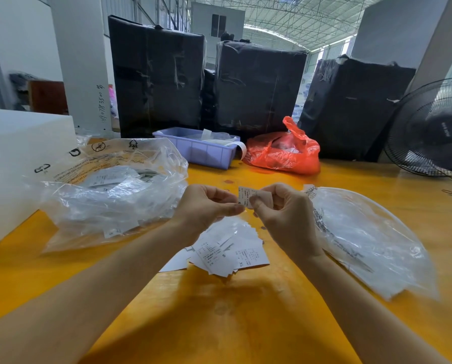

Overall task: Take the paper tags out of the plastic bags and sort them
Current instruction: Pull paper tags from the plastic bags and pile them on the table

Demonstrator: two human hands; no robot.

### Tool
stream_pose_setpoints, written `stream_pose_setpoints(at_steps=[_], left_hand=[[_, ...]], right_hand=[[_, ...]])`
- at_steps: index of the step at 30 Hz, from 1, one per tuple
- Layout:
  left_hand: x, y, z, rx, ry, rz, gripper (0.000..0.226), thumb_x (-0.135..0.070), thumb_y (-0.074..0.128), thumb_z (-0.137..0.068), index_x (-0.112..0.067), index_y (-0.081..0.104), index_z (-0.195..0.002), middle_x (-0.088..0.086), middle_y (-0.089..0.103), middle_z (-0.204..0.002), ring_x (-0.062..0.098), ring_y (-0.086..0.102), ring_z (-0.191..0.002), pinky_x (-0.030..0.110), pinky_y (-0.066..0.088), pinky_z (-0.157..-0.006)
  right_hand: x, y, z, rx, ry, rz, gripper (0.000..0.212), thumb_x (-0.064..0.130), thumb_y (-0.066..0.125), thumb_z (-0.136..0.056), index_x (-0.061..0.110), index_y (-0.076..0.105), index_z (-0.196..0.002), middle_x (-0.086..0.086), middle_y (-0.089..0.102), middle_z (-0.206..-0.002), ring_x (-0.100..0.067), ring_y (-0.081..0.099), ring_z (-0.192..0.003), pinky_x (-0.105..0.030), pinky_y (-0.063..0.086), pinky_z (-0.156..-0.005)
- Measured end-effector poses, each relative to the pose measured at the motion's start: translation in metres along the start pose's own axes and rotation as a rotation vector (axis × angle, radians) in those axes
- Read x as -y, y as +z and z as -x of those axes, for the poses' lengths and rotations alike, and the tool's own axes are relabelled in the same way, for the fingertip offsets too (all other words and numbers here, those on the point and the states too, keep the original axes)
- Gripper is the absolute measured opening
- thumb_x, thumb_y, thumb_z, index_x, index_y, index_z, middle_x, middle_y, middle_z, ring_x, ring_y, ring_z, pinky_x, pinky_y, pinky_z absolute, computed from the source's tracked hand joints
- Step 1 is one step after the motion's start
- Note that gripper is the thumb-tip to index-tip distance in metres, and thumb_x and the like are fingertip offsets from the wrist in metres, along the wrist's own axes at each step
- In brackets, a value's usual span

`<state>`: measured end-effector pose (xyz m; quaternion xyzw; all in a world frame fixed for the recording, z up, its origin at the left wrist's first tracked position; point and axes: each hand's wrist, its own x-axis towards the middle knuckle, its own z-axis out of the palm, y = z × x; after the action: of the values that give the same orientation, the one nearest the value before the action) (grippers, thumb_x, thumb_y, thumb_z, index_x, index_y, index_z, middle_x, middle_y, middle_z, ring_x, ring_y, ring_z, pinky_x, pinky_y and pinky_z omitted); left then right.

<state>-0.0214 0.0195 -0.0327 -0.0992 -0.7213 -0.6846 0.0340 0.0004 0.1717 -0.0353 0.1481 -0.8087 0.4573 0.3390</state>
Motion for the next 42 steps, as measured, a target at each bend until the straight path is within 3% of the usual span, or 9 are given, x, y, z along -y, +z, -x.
stream_pose_setpoints(at_steps=[10, 21, 27, 31, 36, 39, 42], left_hand=[[-0.0003, -0.0016, 0.0001, 0.02, -0.008, 0.049, 0.015, -0.003, 0.078, -0.07, -0.01, 0.067, -0.077, -0.006, 0.072, -0.068, 0.003, 0.067, -0.063, 0.012, 0.053, -0.058], [-0.0029, -0.0013, 0.0006, 0.015, -0.057, 0.09, 0.015, -0.004, 0.077, -0.068, -0.009, 0.068, -0.078, -0.005, 0.072, -0.068, 0.005, 0.065, -0.065, 0.014, 0.053, -0.058], [-0.0036, -0.0046, -0.0002, -0.009, -0.058, 0.104, 0.01, -0.008, 0.074, -0.073, -0.007, 0.068, -0.081, -0.001, 0.072, -0.066, 0.004, 0.065, -0.059, 0.014, 0.053, -0.057], [-0.003, -0.0055, -0.0005, -0.036, -0.04, 0.106, 0.008, -0.015, 0.072, -0.077, -0.008, 0.07, -0.078, 0.002, 0.071, -0.065, 0.009, 0.066, -0.058, 0.018, 0.055, -0.059], [-0.0005, -0.0019, -0.0006, -0.097, 0.003, 0.055, 0.015, -0.019, 0.073, -0.078, -0.006, 0.067, -0.077, 0.005, 0.071, -0.069, 0.008, 0.066, -0.061, 0.018, 0.054, -0.061], [-0.0002, 0.0006, 0.0005, -0.132, 0.042, 0.029, 0.015, -0.019, 0.072, -0.08, -0.006, 0.065, -0.076, 0.004, 0.07, -0.069, 0.008, 0.065, -0.061, 0.015, 0.053, -0.057], [0.0002, 0.0031, 0.0018, -0.164, 0.071, 0.021, 0.017, -0.019, 0.071, -0.082, -0.003, 0.064, -0.078, 0.007, 0.069, -0.073, 0.012, 0.065, -0.065, 0.015, 0.053, -0.056]], right_hand=[[0.0012, -0.0007, -0.0001, -0.042, -0.029, 0.025, 0.007, 0.011, 0.07, -0.083, 0.009, 0.066, -0.077, -0.01, 0.068, -0.071, -0.029, 0.065, -0.064, -0.051, 0.052, -0.058], [0.0013, 0.0003, 0.0014, -0.017, -0.094, 0.092, 0.01, 0.008, 0.069, -0.083, 0.002, 0.067, -0.076, -0.01, 0.066, -0.066, -0.029, 0.061, -0.06, -0.048, 0.049, -0.058], [0.0018, -0.0023, -0.0007, 0.144, 0.102, -0.031, 0.007, 0.007, 0.069, -0.082, 0.007, 0.065, -0.076, -0.012, 0.069, -0.072, -0.03, 0.067, -0.067, -0.047, 0.054, -0.061], [0.0004, -0.0047, -0.0033, 0.227, 0.239, -0.118, 0.007, 0.004, 0.069, -0.08, 0.001, 0.065, -0.077, -0.014, 0.069, -0.073, -0.017, 0.066, -0.058, -0.039, 0.052, -0.058], [-0.0007, -0.0047, -0.0042, 0.302, 0.366, -0.223, 0.007, 0.001, 0.072, -0.077, 0.002, 0.065, -0.079, -0.015, 0.067, -0.073, -0.021, 0.06, -0.059, -0.056, 0.051, -0.068], [-0.0003, -0.0051, -0.0049, 0.343, 0.406, -0.258, 0.011, 0.001, 0.073, -0.076, -0.001, 0.064, -0.083, -0.013, 0.066, -0.071, -0.014, 0.06, -0.056, -0.044, 0.05, -0.067], [0.0017, -0.0044, -0.0048, 0.377, 0.461, -0.311, 0.014, -0.001, 0.073, -0.076, -0.003, 0.063, -0.086, -0.01, 0.065, -0.07, -0.007, 0.059, -0.05, -0.023, 0.046, -0.054]])
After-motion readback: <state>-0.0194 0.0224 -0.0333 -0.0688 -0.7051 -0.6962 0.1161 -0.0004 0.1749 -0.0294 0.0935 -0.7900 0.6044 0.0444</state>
